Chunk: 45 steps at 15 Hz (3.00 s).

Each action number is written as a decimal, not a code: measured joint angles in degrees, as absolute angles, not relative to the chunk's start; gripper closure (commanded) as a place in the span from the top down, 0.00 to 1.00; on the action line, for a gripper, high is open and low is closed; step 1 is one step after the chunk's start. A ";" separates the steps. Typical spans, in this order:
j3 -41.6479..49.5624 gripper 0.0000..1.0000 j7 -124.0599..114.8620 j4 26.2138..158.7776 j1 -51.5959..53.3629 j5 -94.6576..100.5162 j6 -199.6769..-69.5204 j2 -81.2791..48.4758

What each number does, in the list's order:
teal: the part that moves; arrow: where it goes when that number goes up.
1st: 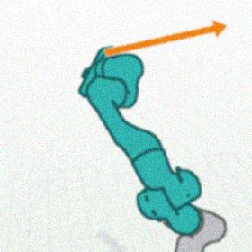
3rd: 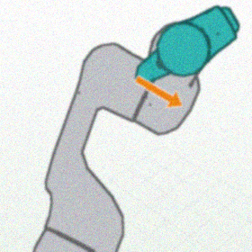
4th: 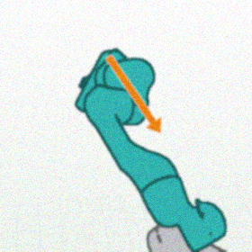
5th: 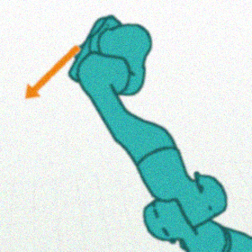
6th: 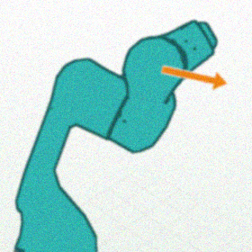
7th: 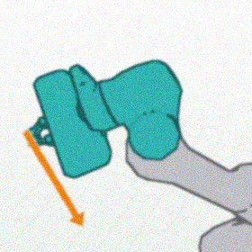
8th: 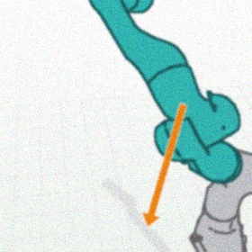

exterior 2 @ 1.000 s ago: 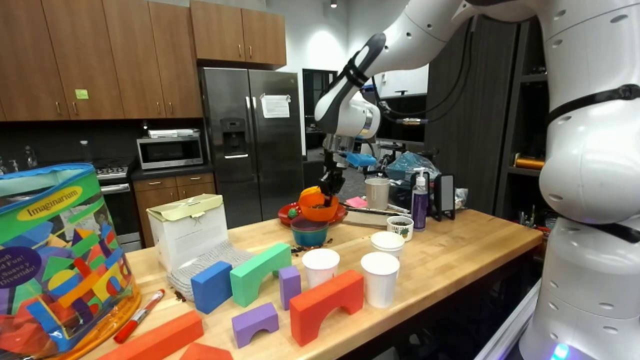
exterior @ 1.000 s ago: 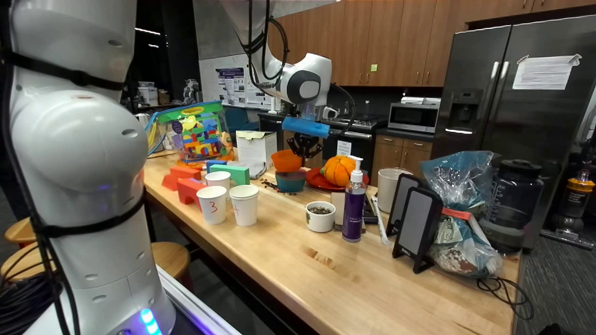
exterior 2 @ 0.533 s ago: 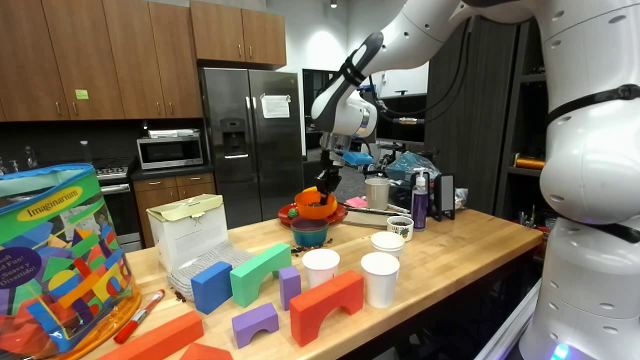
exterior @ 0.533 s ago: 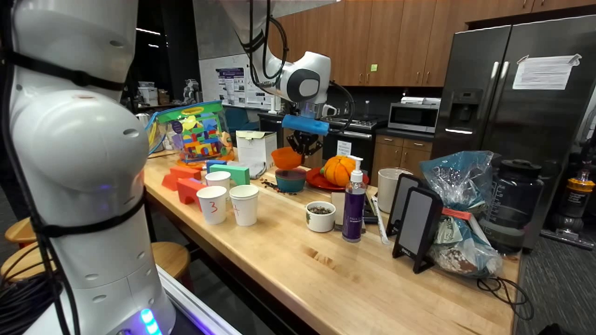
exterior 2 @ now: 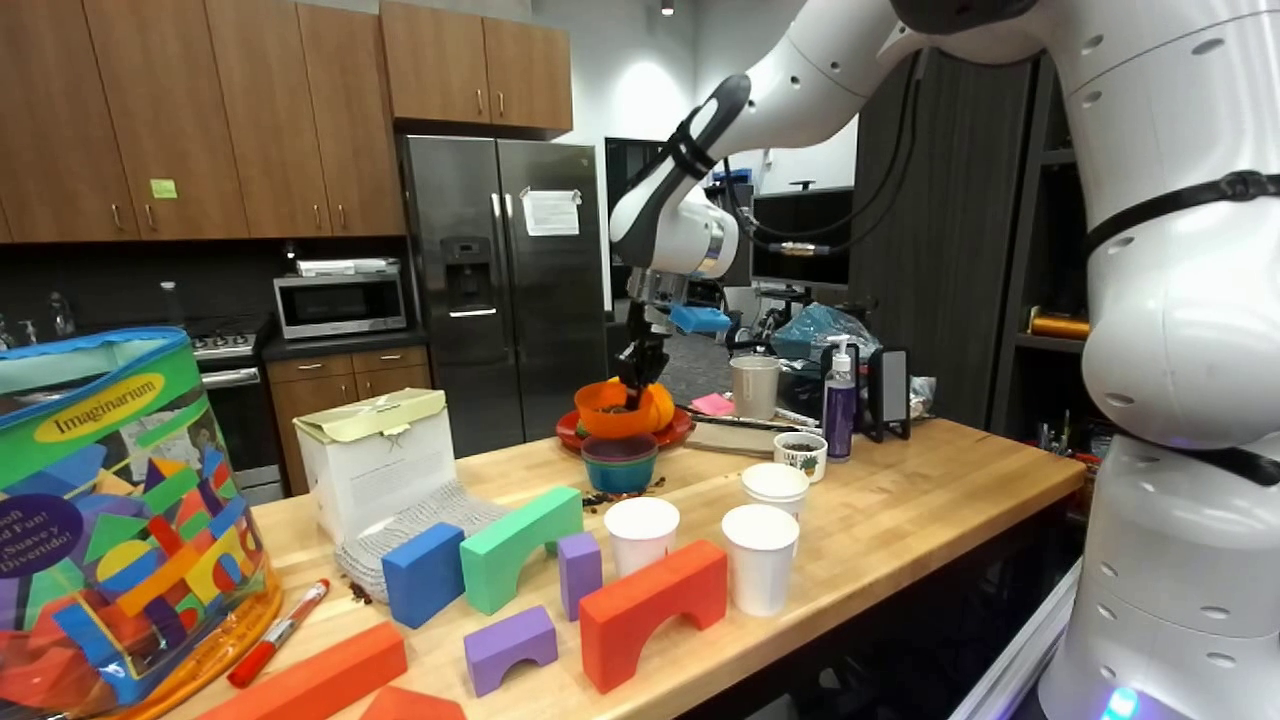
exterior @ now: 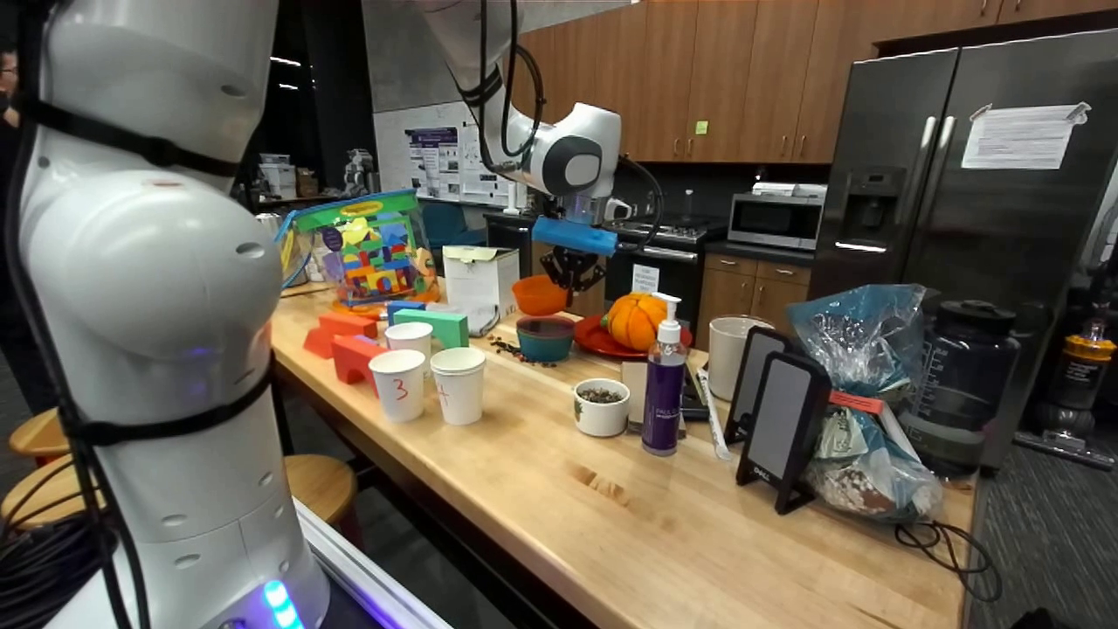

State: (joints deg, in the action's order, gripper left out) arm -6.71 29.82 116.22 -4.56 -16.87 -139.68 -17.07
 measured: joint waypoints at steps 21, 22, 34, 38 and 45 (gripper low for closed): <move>-6.87 0.01 28.98 112.37 -4.91 -16.87 -139.62 -22.98; -6.87 0.01 28.98 112.37 -4.93 -16.87 -139.62 -23.07; -6.93 0.73 28.75 112.28 -4.93 -16.87 -139.56 -23.42; -6.98 0.98 28.69 112.16 -4.93 -16.87 -139.56 -23.42; -6.98 1.00 28.48 112.05 -4.93 -16.55 -139.56 -23.36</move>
